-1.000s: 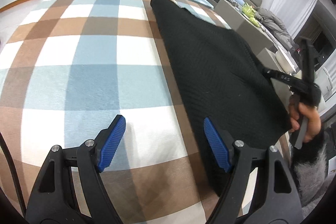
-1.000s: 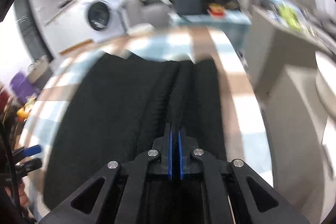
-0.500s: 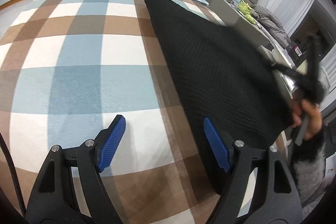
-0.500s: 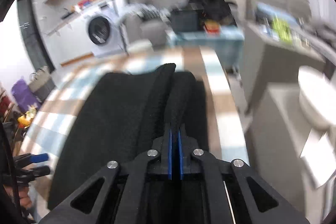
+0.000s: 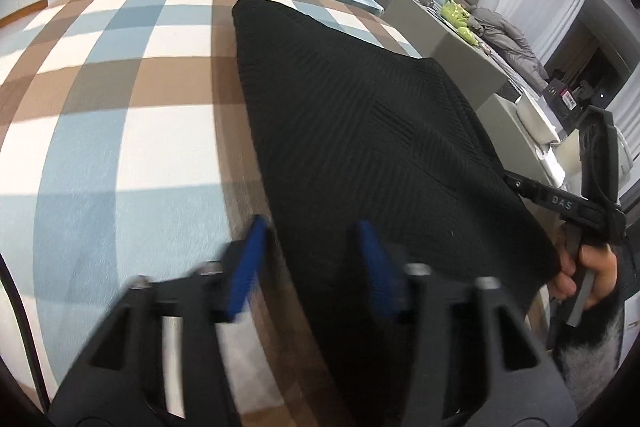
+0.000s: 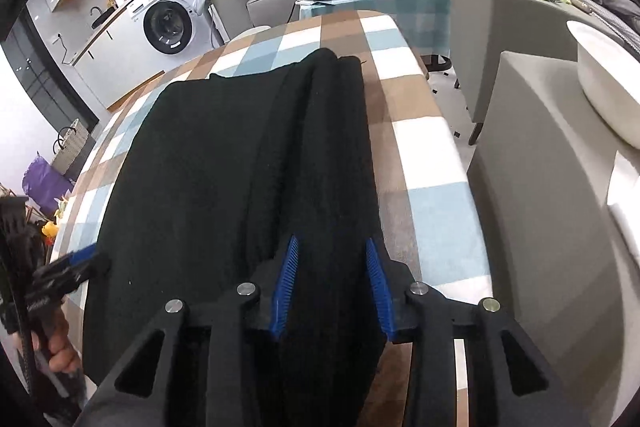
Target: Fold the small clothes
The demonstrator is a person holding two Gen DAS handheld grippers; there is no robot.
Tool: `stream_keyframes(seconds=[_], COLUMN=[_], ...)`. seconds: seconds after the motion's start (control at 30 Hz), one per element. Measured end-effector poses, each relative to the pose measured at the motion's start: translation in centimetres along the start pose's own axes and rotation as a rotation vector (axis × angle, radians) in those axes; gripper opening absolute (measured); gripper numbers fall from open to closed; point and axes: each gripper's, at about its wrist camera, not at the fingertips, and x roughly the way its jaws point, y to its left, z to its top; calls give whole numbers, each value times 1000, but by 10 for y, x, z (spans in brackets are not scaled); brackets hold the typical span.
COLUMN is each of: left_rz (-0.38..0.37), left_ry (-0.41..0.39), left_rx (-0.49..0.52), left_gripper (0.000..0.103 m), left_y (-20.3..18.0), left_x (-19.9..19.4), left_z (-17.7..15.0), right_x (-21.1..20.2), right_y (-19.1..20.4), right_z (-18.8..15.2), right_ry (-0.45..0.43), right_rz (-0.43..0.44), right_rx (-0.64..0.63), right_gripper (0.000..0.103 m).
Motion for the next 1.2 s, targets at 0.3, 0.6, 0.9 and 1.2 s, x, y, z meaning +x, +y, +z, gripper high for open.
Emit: stream_keyframes(seconds=[0.3,0.6,0.9,1.2], left_rz=[35,147,196,235], left_ry=[-20,-35,-54,-79], left_rx=[15,-57,-70,-63], left_gripper=[14,14,17,31], left_y=[6,63,84,77], left_x=[-5,-52,-72,-79], left_z=[1,-21,-28,-24], right_x=[14,26,13,-18], right_y=[29,94,85,84], right_z=[-1,-10,-23,-17], right_ry=[25,54,90,-10], right_rz=[35,169,152,190], right_rx=[-91,-161,-154,-125], right_gripper=[24,24,36,39])
